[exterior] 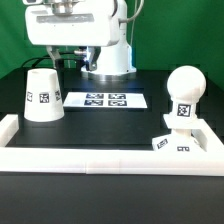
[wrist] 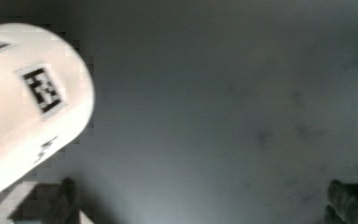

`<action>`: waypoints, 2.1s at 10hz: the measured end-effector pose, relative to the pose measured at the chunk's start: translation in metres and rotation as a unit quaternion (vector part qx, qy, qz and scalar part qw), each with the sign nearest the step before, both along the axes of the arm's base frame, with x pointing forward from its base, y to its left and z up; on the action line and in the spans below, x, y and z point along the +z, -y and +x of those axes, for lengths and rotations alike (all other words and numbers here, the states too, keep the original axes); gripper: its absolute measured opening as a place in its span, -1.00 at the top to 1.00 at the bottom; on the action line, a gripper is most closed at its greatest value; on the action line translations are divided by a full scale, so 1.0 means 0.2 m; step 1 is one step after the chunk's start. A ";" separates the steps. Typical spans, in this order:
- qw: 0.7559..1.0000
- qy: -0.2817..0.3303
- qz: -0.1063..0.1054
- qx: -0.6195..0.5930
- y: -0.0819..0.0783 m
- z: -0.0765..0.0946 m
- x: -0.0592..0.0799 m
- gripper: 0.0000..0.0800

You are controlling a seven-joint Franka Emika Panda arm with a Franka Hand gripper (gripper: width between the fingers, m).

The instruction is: Assemble lamp

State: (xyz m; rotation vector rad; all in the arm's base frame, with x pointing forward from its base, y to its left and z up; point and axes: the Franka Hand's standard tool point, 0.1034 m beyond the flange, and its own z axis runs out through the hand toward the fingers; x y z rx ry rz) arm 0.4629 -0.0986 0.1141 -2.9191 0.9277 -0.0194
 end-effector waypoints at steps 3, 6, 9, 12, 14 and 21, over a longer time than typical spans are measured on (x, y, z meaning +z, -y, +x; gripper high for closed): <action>1.000 -0.006 0.001 -0.010 0.04 -0.03 0.00 -0.75; 1.000 -0.007 0.001 -0.009 0.04 -0.03 -0.01 -0.75; 1.000 -0.017 -0.010 0.009 0.07 -0.07 -0.02 -0.75; 1.000 -0.016 -0.011 0.017 0.10 -0.09 -0.04 -0.75; 0.999 -0.014 -0.015 0.026 0.12 -0.12 -0.06 -0.75; 0.999 -0.027 -0.027 0.037 0.16 -0.18 -0.15 -0.22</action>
Offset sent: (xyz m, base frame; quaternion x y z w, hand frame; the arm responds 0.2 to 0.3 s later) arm 0.0000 0.0000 0.0000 0.0000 0.0000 0.0000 1.0000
